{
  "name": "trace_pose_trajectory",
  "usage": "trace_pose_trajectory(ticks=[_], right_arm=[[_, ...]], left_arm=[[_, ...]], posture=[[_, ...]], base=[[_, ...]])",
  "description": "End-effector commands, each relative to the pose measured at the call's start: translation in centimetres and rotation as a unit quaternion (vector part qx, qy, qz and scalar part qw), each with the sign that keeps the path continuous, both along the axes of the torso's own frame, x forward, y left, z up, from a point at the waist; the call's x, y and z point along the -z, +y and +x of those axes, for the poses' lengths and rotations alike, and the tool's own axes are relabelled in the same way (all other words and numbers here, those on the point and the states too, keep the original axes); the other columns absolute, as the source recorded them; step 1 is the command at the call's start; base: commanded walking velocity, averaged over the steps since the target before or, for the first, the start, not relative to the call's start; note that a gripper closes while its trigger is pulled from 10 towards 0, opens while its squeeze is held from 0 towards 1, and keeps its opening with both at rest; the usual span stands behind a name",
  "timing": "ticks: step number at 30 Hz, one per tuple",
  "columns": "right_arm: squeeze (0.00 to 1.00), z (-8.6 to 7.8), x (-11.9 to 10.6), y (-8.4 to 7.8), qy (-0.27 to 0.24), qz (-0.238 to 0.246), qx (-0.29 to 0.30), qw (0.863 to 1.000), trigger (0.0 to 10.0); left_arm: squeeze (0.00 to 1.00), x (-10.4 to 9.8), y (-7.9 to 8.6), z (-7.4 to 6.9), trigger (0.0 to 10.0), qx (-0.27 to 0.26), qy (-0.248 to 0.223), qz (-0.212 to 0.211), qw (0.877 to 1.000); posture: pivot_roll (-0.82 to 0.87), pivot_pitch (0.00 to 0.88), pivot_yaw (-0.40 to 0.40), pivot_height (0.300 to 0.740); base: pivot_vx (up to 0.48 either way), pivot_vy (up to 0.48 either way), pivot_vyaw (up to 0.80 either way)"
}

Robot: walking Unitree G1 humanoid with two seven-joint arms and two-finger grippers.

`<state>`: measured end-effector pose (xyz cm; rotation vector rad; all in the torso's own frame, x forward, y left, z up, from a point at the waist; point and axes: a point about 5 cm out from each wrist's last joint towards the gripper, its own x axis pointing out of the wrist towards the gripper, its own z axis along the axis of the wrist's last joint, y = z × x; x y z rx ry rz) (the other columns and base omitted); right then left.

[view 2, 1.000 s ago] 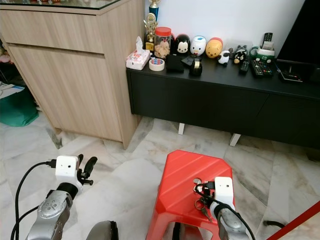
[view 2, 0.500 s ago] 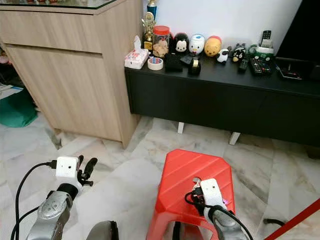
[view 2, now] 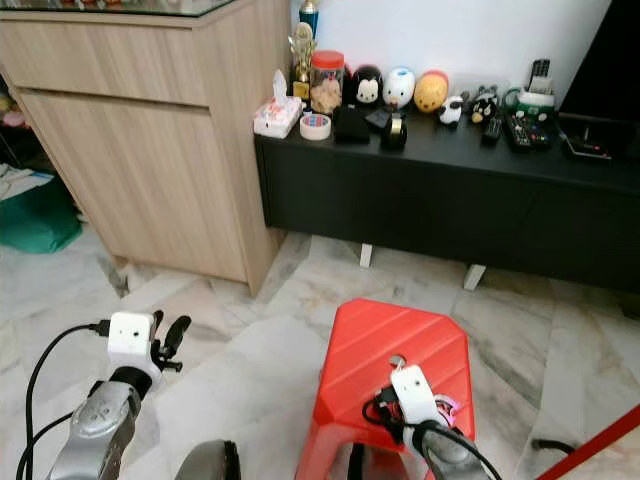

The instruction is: Hang keys on a hook

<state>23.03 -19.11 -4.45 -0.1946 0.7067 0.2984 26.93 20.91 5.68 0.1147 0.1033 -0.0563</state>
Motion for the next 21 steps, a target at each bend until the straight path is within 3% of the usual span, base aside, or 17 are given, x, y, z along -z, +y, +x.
trace_pose_trajectory(ticks=[1,7,11,13,17,21], right_arm=[[0.0,0.3,-0.6,-0.2,-0.021,0.006,0.002,1.0,10.0],[0.0,-0.5,-1.7,-0.1,-0.066,0.031,0.01,0.997,10.0],[0.0,-1.1,-1.8,-0.2,-0.065,0.03,0.012,0.997,10.0],[0.0,-1.6,-1.7,-0.6,-0.053,0.019,0.013,0.998,10.0],[0.0,-2.8,-1.0,-1.4,-0.013,-0.052,-0.011,0.998,10.0],[0.0,-2.7,-0.9,-1.3,-0.009,-0.055,-0.009,0.998,10.0]], left_arm=[[0.0,0.0,0.1,-0.1,10.0,0.005,0.001,0.013,1.0],[0.0,0.2,0.4,-0.2,10.0,0.002,0.004,0.014,1.0],[0.0,0.4,0.2,-0.3,10.0,0.005,0.008,0.015,1.0],[0.0,0.4,0.2,-0.3,10.0,0.006,0.009,0.015,1.0],[0.0,0.7,0.2,-0.2,10.0,0.006,0.013,0.015,1.0],[0.0,0.9,0.1,-0.3,10.0,0.007,0.018,0.016,1.0]], posture=[[0.07,0.0,-0.024,0.602],[0.06,0.0,-0.02,0.602],[0.06,0.0,-0.02,0.602],[0.06,0.0,-0.02,0.602],[0.05,0.0,-0.019,0.602],[0.05,0.0,-0.017,0.602]], base=[[0.0,0.0,0.0],[0.0,0.0,0.0],[0.0,0.0,0.0],[0.0,0.0,0.0],[0.0,0.0,0.0],[0.0,0.0,0.0]])
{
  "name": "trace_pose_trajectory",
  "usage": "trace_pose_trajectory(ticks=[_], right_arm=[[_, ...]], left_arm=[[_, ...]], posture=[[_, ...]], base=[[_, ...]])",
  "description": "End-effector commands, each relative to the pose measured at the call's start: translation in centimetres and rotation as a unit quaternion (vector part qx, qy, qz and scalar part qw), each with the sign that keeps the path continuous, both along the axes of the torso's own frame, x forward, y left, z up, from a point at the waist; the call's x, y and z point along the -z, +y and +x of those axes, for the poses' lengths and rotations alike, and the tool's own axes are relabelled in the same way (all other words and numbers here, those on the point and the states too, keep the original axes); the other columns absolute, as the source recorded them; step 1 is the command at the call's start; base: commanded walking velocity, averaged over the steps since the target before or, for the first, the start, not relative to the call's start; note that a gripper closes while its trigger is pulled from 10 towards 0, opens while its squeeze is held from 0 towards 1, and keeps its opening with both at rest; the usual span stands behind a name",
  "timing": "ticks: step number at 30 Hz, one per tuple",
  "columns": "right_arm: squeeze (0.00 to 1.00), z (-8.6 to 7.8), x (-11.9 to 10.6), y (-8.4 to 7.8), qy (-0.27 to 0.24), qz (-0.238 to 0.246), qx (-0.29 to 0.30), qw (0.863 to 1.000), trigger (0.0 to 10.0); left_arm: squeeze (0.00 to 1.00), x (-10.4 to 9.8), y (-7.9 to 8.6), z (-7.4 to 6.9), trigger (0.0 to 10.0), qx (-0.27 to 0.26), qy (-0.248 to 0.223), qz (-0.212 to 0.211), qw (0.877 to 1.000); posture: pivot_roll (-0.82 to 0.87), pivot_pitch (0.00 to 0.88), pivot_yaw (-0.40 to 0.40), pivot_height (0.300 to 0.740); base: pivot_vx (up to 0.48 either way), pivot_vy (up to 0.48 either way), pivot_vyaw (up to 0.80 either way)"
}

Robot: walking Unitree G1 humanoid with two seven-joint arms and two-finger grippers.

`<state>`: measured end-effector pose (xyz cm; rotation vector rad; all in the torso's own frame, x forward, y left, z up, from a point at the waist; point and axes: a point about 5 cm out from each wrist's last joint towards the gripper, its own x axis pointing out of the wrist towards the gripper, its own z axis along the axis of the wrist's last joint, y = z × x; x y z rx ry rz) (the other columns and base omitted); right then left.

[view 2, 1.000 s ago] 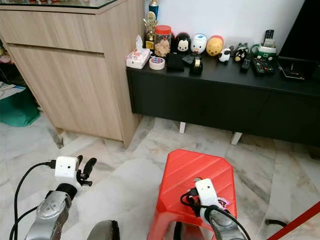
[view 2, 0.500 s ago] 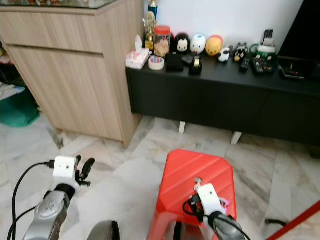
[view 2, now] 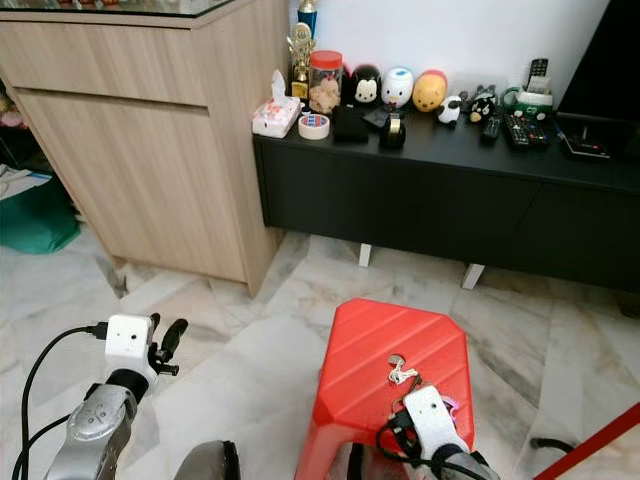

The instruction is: Hang keys on a hook

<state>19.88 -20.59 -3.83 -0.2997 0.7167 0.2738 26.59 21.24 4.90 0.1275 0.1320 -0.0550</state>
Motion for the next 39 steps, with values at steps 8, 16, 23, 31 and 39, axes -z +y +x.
trace_pose_trajectory(ticks=[8,16,23,31,39], right_arm=[[0.0,1.4,0.0,1.2,0.004,-0.012,-0.021,1.0,10.0],[0.0,1.2,0.6,1.2,0.028,-0.032,-0.027,0.999,10.0],[0.0,1.0,1.0,1.0,0.033,-0.038,-0.013,0.999,10.0],[0.0,2.0,-0.3,0.9,-0.025,-0.035,0.011,0.999,10.0],[0.0,2.1,-0.7,1.2,-0.044,-0.017,0.012,0.999,10.0]], left_arm=[[0.0,0.1,-0.2,0.2,10.0,0.007,0.002,0.011,1.0],[0.0,0.2,0.0,0.0,10.0,0.003,0.003,0.012,1.0],[0.0,0.3,0.1,-0.1,10.0,0.002,0.005,0.012,1.0],[0.0,0.3,0.1,-0.1,10.0,0.002,0.006,0.016,1.0],[0.0,0.5,0.1,-0.2,10.0,0.003,0.009,0.017,1.0]], posture=[[0.05,0.0,-0.018,0.602],[0.06,0.0,-0.021,0.602],[0.06,0.0,-0.019,0.602],[0.06,0.0,-0.019,0.602],[0.06,0.0,-0.019,0.602]], base=[[0.0,0.0,0.0],[0.0,0.0,0.0],[0.0,0.0,0.0],[0.0,0.0,0.0],[0.0,0.0,0.0]])
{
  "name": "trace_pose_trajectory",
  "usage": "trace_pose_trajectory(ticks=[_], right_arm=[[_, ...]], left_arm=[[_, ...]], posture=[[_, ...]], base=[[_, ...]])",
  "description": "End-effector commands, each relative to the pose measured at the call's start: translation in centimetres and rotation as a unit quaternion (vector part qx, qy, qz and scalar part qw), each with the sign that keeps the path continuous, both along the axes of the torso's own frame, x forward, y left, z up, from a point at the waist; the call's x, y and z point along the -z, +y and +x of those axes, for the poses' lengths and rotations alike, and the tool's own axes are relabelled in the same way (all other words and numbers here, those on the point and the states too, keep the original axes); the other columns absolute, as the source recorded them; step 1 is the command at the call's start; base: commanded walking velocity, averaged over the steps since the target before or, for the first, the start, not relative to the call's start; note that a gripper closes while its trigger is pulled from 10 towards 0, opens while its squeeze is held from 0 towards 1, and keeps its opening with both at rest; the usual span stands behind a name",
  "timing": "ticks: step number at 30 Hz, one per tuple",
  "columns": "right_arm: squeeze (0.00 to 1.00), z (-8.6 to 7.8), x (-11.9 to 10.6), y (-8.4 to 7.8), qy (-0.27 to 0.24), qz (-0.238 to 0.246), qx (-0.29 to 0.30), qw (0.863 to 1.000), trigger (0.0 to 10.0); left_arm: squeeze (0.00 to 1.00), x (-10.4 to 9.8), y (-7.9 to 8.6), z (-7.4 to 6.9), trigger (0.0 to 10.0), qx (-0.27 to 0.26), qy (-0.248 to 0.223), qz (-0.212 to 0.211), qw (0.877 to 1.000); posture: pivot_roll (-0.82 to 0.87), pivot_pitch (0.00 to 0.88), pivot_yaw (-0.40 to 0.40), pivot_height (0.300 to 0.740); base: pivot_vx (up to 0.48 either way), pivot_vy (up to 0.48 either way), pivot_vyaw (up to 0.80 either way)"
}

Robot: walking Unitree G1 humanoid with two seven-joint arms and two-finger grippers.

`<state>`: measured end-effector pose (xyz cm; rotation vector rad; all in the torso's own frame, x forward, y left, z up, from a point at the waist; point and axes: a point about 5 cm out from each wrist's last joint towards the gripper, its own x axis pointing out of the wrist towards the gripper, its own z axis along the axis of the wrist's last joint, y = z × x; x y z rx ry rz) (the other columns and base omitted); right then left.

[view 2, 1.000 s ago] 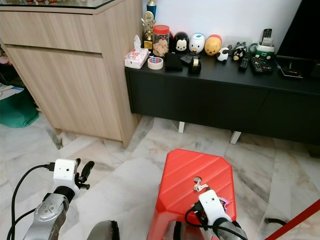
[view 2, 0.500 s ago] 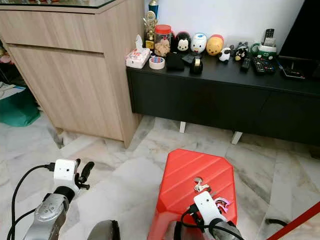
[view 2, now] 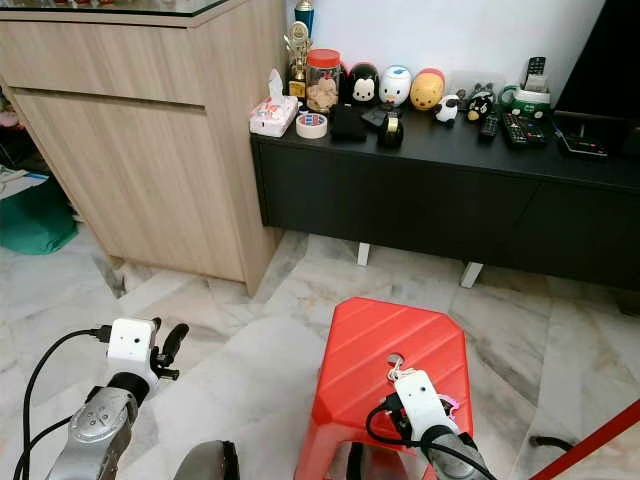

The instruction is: Hang keys on a hook

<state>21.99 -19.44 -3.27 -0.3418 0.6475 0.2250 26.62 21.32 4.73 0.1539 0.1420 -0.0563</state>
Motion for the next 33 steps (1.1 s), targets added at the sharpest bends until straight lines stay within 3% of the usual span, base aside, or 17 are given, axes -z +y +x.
trace_pose_trajectory(ticks=[1,8,33], right_arm=[[0.0,-0.1,-0.1,0.0,-0.003,0.004,0.001,1.0,10.0],[0.0,-1.5,0.4,0.0,0.045,0.001,-0.012,0.999,10.0],[0.0,-2.8,1.4,-0.3,0.097,0.001,0.014,0.995,10.0]], left_arm=[[0.0,0.3,0.0,-0.2,10.0,0.002,0.004,0.004,1.0],[0.0,0.4,0.1,-0.2,10.0,-0.001,0.005,0.006,1.0],[0.0,0.7,0.1,-0.4,10.0,-0.003,0.007,0.008,1.0]], posture=[[0.06,0.0,-0.023,0.602],[0.05,0.0,-0.027,0.602],[0.06,0.0,-0.027,0.602]], base=[[0.0,0.0,0.0],[0.0,0.0,0.0],[0.0,0.0,0.0]])
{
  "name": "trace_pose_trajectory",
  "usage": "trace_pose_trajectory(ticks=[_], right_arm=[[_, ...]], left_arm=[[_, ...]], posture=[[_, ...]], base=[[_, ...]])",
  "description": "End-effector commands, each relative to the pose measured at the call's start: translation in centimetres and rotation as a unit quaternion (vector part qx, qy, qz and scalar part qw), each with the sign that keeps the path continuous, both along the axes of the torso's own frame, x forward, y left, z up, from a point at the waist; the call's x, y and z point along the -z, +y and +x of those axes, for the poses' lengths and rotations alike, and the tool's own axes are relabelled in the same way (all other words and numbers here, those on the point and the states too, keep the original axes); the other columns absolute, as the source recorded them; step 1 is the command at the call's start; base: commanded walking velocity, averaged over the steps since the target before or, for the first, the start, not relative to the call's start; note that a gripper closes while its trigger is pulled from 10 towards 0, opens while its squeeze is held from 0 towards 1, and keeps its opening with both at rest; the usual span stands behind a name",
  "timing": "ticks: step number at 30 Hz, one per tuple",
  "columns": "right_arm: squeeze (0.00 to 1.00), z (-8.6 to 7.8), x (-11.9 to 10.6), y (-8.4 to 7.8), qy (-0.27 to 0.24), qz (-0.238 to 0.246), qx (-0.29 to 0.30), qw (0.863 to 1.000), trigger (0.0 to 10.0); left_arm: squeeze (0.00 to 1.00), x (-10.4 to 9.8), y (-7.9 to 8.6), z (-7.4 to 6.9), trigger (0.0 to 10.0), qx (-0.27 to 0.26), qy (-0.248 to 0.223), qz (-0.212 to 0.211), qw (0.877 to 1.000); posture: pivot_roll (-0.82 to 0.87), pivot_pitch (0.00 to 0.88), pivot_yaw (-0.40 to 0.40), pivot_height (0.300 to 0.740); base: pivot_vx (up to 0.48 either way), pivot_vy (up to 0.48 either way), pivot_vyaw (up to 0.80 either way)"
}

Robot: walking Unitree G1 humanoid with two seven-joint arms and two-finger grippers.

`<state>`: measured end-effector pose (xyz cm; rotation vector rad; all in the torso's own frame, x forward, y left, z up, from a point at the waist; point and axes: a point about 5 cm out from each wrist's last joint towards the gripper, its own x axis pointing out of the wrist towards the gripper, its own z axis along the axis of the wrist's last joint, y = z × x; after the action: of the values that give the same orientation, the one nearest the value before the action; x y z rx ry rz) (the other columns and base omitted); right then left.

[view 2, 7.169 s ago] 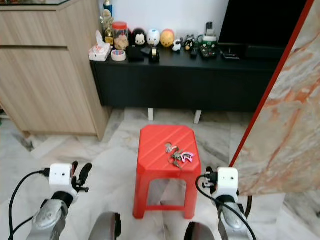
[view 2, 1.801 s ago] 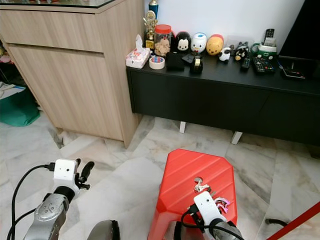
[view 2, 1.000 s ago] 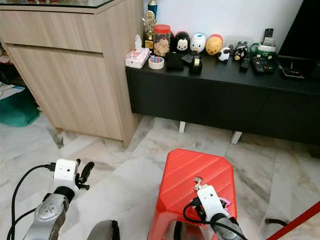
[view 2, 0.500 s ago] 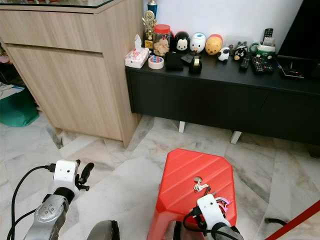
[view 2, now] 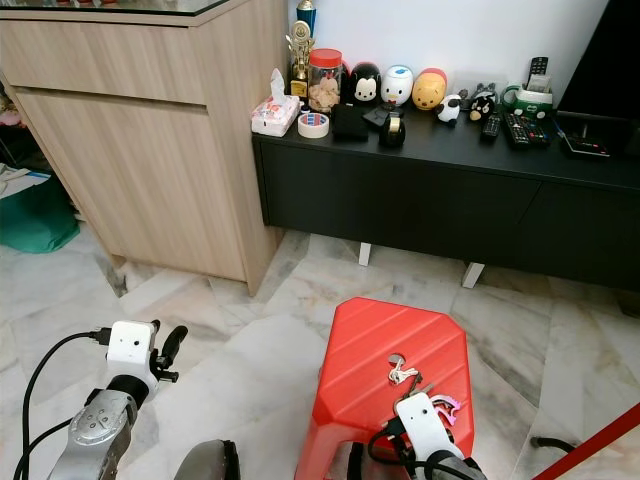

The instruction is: Hang keys on a hook

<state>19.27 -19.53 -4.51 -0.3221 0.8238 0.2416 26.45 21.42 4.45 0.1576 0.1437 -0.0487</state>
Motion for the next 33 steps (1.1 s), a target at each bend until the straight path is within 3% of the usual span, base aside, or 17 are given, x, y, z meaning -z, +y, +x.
trace_pose_trajectory(ticks=[1,7,8,9,11,12,13,25,33], right_arm=[[0.0,0.0,0.2,-0.3,0.01,0.003,0.008,1.0,10.0],[0.0,0.4,0.4,-0.3,0.012,0.008,0.006,1.0,10.0],[0.0,0.5,0.4,-0.3,0.012,0.008,0.007,1.0,9.1],[0.0,0.7,0.4,-0.3,0.012,0.008,0.007,1.0,7.4],[0.0,0.9,0.4,-0.3,0.012,0.008,0.007,1.0,7.3],[0.0,1.2,0.4,-0.2,0.009,0.007,0.005,1.0,9.7],[0.0,1.4,0.3,-0.2,0.007,0.007,0.004,1.0,10.0],[0.0,3.2,-0.4,0.5,-0.027,0.016,-0.017,0.999,10.0],[0.0,3.4,-0.3,0.7,-0.027,0.017,-0.022,0.999,10.0]], left_arm=[[0.0,0.4,0.0,-0.3,10.0,0.001,0.007,0.006,1.0],[0.0,0.4,0.1,-0.2,10.0,0.0,0.007,0.007,1.0],[0.0,0.4,0.1,-0.2,10.0,-0.001,0.007,0.007,1.0],[0.0,0.4,0.1,-0.2,10.0,-0.001,0.007,0.007,1.0],[0.0,0.4,0.1,-0.2,10.0,-0.001,0.007,0.007,1.0],[0.0,0.4,0.1,-0.2,10.0,-0.002,0.007,0.007,1.0],[0.0,0.3,0.1,-0.2,10.0,-0.001,0.007,0.008,1.0],[0.0,0.3,0.3,-0.2,10.0,-0.003,0.006,0.01,1.0],[0.0,0.4,0.3,-0.4,10.0,-0.002,0.009,0.009,1.0]], posture=[[0.06,0.0,-0.026,0.602],[0.06,0.0,-0.027,0.602],[0.06,0.0,-0.027,0.602],[0.06,0.0,-0.027,0.602],[0.06,0.0,-0.026,0.602],[0.06,0.0,-0.024,0.602],[0.06,0.0,-0.024,0.602],[0.07,0.0,-0.021,0.602],[0.07,0.0,-0.022,0.602]], base=[[0.0,0.0,0.0],[0.0,0.0,0.0],[0.0,0.0,0.0],[0.0,0.0,0.0],[0.0,0.0,0.0],[0.0,0.0,0.0],[0.0,0.0,0.0],[0.0,0.0,0.0],[0.0,0.0,0.0]])
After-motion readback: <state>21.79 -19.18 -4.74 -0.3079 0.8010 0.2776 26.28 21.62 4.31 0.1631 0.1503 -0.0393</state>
